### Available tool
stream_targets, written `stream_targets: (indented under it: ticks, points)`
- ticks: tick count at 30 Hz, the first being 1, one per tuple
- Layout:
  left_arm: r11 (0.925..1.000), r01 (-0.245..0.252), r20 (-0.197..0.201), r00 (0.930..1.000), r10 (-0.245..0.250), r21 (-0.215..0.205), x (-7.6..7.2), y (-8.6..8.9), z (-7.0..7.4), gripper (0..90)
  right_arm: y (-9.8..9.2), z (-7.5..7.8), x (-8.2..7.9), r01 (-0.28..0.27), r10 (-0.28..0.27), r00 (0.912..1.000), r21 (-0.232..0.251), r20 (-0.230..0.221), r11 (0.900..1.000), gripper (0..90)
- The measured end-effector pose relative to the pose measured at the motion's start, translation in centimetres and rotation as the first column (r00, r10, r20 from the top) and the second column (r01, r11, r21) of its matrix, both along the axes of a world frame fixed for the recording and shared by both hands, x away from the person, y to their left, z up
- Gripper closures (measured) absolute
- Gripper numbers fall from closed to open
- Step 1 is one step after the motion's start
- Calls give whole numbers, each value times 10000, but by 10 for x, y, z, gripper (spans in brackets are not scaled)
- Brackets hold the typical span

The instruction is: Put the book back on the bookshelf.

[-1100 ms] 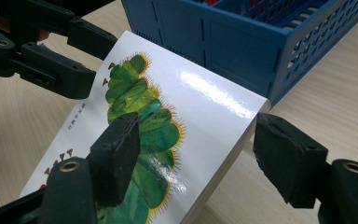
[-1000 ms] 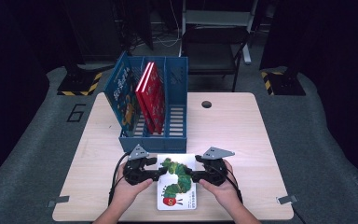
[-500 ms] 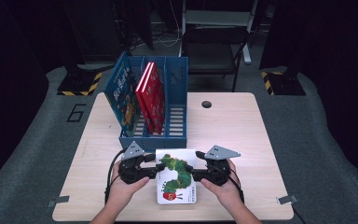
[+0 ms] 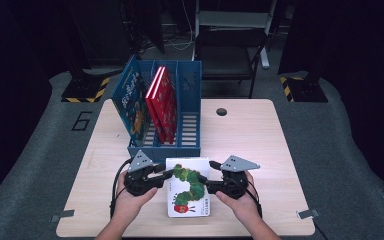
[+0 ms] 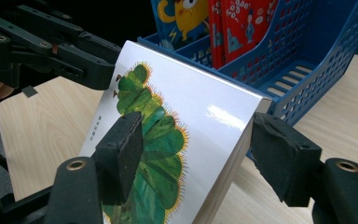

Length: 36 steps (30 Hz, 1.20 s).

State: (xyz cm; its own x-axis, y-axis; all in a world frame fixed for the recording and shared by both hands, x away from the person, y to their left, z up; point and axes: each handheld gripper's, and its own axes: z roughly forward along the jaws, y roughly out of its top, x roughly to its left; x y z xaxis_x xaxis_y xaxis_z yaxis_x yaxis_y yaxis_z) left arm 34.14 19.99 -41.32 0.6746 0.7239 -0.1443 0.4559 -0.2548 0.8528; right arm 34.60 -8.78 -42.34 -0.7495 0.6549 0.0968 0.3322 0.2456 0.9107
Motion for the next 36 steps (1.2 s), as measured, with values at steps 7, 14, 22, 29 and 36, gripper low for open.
stream_targets:
  ticks: [7,14,22,29,36]
  points:
    - [10000,-67,663,9978,68,-6,-4,0,9,620,1,9,-3,-64,59,9989,105,475,9999,351]
    - [9998,-5,632,9980,18,-204,-9,0,8,619,1,9,-8,-86,78,9982,132,589,9999,360]
    - [9985,18,477,9989,7,-542,-21,3,9,642,-2,11,-20,-232,217,9989,332,422,9992,378]
    - [9979,216,632,9978,-177,-612,-36,4,6,625,-5,11,-36,-365,351,9981,272,497,9990,394]
    - [9963,411,622,9974,-365,-749,-45,6,3,612,-7,6,-48,-513,501,9982,372,328,9980,396]
